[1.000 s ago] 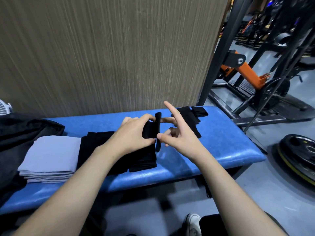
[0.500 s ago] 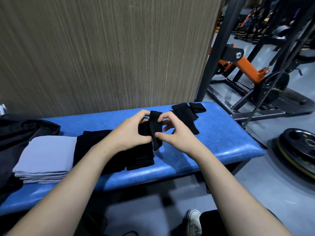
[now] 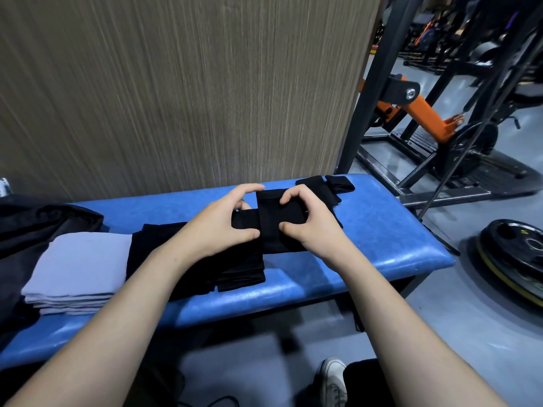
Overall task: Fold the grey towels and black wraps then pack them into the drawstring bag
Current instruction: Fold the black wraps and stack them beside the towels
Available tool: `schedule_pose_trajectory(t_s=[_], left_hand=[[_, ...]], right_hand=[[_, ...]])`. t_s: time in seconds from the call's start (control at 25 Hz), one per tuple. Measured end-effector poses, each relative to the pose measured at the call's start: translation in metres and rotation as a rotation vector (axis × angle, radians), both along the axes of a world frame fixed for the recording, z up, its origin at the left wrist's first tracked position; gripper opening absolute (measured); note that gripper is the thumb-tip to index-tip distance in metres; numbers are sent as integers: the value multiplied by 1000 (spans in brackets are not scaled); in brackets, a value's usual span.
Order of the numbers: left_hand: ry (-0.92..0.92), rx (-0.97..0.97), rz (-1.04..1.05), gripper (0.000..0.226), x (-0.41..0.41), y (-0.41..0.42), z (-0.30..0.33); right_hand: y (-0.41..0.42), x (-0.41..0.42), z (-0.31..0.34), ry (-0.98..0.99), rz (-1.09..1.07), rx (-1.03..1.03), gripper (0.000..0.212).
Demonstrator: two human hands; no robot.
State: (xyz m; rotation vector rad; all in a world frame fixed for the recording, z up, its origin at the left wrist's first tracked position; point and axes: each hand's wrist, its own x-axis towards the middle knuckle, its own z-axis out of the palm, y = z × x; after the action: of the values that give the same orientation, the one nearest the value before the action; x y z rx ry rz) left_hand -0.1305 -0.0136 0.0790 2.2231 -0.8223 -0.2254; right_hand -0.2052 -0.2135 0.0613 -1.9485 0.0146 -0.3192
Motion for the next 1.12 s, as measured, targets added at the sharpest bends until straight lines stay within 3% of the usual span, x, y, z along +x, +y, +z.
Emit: schedule_pose_trajectory(t_s=[0.28, 0.48, 0.64, 1.12], left_hand=[[-15, -6, 14, 67, -1, 0, 2], [-39, 15, 10, 42, 3, -2, -2], [-27, 63, 40, 42, 6, -3, -4], [53, -63, -61, 45, 5, -7, -6]], right_hand=[[7, 0, -1, -42, -38, 27, 68], [8, 1, -1, -47, -36, -11, 66], [12, 0, -1, -54, -43, -77, 62], [21, 4, -9, 27, -9, -72, 100]])
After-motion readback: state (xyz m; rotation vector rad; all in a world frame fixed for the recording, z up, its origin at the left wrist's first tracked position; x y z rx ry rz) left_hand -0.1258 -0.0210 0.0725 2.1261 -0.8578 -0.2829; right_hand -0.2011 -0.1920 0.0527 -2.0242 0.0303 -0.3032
